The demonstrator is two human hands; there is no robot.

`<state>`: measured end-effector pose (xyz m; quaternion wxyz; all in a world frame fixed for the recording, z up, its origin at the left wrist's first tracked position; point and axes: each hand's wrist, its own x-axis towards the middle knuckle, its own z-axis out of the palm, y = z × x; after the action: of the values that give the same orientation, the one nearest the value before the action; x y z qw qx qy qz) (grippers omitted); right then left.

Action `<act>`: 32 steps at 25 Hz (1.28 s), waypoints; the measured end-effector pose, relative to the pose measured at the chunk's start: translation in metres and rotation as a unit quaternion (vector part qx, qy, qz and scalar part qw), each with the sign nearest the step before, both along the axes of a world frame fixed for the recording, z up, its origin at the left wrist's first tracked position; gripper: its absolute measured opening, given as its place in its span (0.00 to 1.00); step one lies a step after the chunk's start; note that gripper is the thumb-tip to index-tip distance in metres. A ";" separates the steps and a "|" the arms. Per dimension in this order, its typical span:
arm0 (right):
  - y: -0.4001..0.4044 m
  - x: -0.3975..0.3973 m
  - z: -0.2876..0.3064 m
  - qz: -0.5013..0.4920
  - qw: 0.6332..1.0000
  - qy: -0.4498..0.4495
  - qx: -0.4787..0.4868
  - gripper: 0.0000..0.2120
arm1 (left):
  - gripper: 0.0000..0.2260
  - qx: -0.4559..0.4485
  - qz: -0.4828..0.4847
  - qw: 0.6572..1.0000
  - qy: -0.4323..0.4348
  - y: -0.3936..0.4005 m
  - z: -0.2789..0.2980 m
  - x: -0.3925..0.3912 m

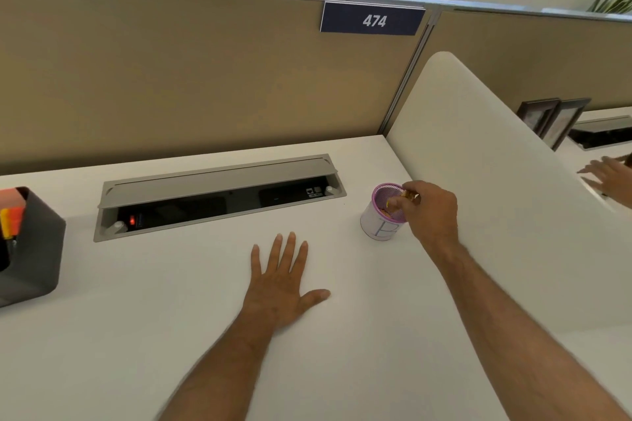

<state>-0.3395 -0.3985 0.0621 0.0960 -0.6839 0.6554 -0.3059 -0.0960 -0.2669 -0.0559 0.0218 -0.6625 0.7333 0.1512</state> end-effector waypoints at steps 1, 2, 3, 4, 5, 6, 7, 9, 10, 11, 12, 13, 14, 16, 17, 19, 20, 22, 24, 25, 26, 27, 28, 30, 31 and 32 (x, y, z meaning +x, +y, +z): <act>0.001 0.001 0.001 0.005 1.000 0.001 -0.016 0.13 | 0.44 0.001 0.000 1.000 0.000 0.000 0.000 0.000; 0.001 0.001 0.002 0.002 1.000 -0.002 -0.024 0.18 | 0.44 0.003 0.000 1.000 0.000 0.000 0.000 0.000; 0.002 0.002 0.003 -0.008 1.000 -0.013 -0.027 0.25 | 0.44 0.004 -0.001 1.000 -0.001 0.000 0.000 0.000; 0.002 0.003 0.003 -0.020 0.999 -0.026 -0.031 0.31 | 0.44 0.005 -0.001 1.000 -0.002 -0.001 0.000 0.000; 0.003 0.003 0.003 -0.029 0.999 -0.029 -0.034 0.34 | 0.43 0.005 -0.001 1.000 -0.003 -0.001 0.000 0.000; 0.003 0.004 0.003 -0.030 0.999 -0.014 -0.035 0.31 | 0.44 0.006 -0.001 1.000 -0.003 -0.001 0.001 0.000; 0.003 0.004 0.002 -0.026 0.999 0.014 -0.034 0.25 | 0.44 0.008 -0.001 1.000 -0.003 -0.001 0.001 0.000; 0.004 0.003 0.002 -0.027 0.999 0.036 -0.027 0.19 | 0.44 0.011 -0.002 1.000 -0.003 -0.001 0.002 0.000; 0.005 0.004 0.003 -0.033 0.999 0.020 -0.030 0.22 | 0.44 0.011 -0.002 1.000 -0.003 -0.001 0.002 0.000; 0.006 0.005 0.005 -0.044 0.998 0.001 -0.035 0.28 | 0.44 0.011 -0.002 1.000 -0.003 -0.001 0.002 0.000; 0.006 0.006 0.007 -0.049 0.998 -0.014 -0.044 0.33 | 0.44 0.012 -0.002 1.000 -0.002 -0.002 0.003 0.000; 0.006 0.007 0.008 -0.050 0.997 -0.025 -0.055 0.38 | 0.44 0.013 -0.002 1.000 0.000 -0.002 0.003 0.000; 0.006 0.007 0.008 -0.051 0.996 -0.030 -0.062 0.41 | 0.44 0.012 -0.002 1.000 0.000 -0.002 0.002 0.000; 0.005 0.004 0.007 -0.048 0.997 -0.027 -0.059 0.38 | 0.44 0.009 -0.002 1.000 -0.003 -0.001 0.002 0.000; 0.004 0.002 0.006 -0.038 0.998 -0.011 -0.051 0.31 | 0.44 0.008 -0.001 1.000 -0.004 -0.001 0.002 0.000; 0.006 0.002 0.002 -0.024 0.998 0.024 -0.044 0.21 | 0.44 0.010 0.000 1.000 -0.004 -0.001 0.001 0.000; 0.007 0.002 0.001 -0.027 0.998 0.020 -0.047 0.23 | 0.44 0.011 0.000 1.000 -0.003 -0.001 0.001 0.000; 0.008 0.004 0.002 -0.039 0.997 -0.017 -0.061 0.34 | 0.45 0.011 0.000 1.000 -0.001 -0.002 0.001 0.000; 0.006 0.003 0.001 -0.039 0.997 -0.018 -0.071 0.30 | 0.45 0.010 0.000 1.000 -0.001 -0.002 0.001 0.000; 0.004 0.002 0.000 -0.032 0.997 0.000 -0.064 0.23 | 0.45 0.010 0.001 1.000 -0.002 -0.002 0.001 0.000; 0.004 0.001 0.000 -0.024 0.998 0.020 -0.060 0.18 | 0.45 0.010 0.001 1.000 -0.001 -0.002 0.001 0.000; 0.004 0.001 -0.001 -0.024 0.998 0.029 -0.059 0.19 | 0.45 0.010 0.001 1.000 -0.001 -0.002 0.001 0.000; 0.005 0.001 0.000 -0.032 0.997 0.017 -0.061 0.25 | 0.45 0.008 0.002 1.000 -0.001 -0.002 0.001 0.000; 0.006 0.002 0.001 -0.051 0.996 -0.022 -0.068 0.35 | 0.45 0.004 0.003 1.000 -0.001 -0.002 0.001 0.000; 0.005 0.001 0.000 -0.051 0.996 -0.012 -0.067 0.31 | 0.45 0.003 0.003 1.000 0.000 -0.001 0.001 0.000; 0.004 0.000 -0.002 -0.041 0.997 0.018 -0.064 0.23 | 0.45 0.003 0.003 1.000 0.000 -0.002 0.001 0.000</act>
<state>-0.3391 -0.3941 0.0600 0.0277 -0.6666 0.6633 -0.3389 -0.0961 -0.2685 -0.0548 0.0231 -0.6645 0.7310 0.1536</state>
